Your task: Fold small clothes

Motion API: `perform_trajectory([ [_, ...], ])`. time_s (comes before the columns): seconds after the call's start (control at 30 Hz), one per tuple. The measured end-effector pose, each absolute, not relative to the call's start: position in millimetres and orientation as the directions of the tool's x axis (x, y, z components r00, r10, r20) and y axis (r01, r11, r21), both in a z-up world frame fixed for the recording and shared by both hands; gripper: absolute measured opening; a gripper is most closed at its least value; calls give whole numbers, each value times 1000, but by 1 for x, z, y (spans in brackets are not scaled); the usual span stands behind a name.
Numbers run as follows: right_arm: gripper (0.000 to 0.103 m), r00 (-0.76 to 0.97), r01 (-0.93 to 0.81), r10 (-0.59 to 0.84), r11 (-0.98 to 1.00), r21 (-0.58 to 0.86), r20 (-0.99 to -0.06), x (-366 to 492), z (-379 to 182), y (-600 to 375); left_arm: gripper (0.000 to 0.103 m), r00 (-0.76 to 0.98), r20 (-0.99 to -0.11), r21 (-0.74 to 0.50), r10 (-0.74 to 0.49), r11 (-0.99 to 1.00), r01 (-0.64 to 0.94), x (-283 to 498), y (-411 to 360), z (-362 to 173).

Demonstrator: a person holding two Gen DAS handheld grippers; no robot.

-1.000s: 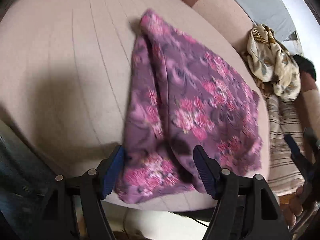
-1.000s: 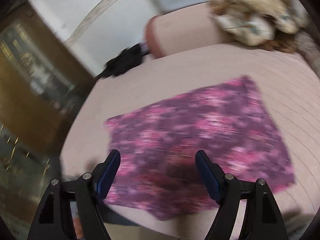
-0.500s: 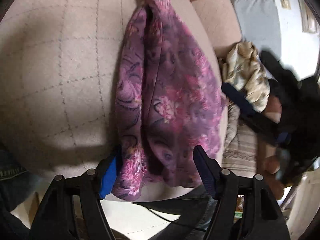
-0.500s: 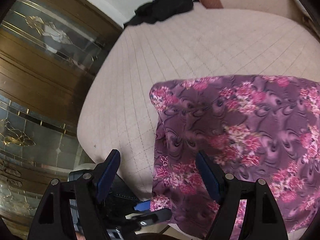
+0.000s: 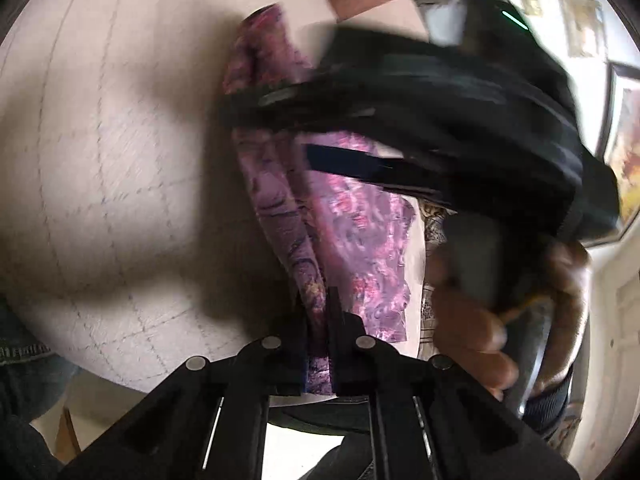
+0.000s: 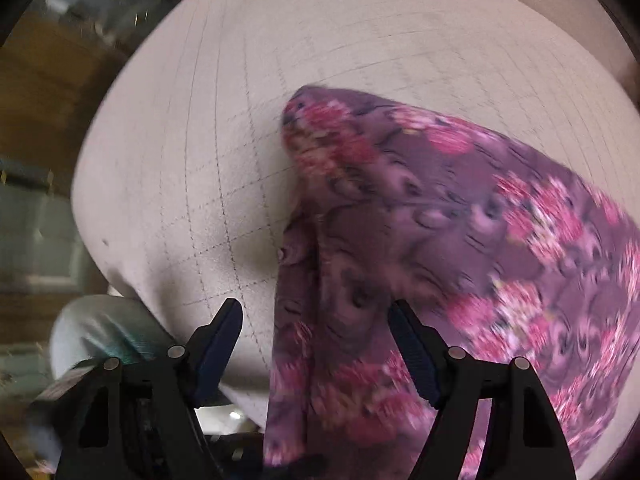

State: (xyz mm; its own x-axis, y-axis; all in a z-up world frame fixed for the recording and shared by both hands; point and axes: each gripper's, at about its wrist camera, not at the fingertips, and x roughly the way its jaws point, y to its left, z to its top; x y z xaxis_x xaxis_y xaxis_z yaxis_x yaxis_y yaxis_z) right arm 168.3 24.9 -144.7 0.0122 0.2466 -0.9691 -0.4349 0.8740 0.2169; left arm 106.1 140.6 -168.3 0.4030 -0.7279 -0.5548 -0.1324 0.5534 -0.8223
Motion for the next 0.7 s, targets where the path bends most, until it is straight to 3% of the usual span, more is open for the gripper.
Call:
perform_trajectory([
  [0.07,63,24,-475,163,870,132,-986,166,-153,38,6,404,-579,-801,-708,587,-119,108,134,-165],
  [0.13,36,57,-517,67,855,28,-996,163,-162,47,6,397,-590,-794,-703,594,-128,109,133,-167],
  [0.23,18,103,-562,28,826,-34,-994,158,-160,49,6,401,-594,-789,-697,603,-122,109,129,-166],
  [0.47,17,146,-454,350,855,252,-925,153,-108,-20,6,458,-693,-605,-557,795,51,93,83,-104],
  [0.7,16,272,-374,664,740,559,-697,121,-50,-138,6,459,-734,-460,-501,864,206,85,11,-40],
])
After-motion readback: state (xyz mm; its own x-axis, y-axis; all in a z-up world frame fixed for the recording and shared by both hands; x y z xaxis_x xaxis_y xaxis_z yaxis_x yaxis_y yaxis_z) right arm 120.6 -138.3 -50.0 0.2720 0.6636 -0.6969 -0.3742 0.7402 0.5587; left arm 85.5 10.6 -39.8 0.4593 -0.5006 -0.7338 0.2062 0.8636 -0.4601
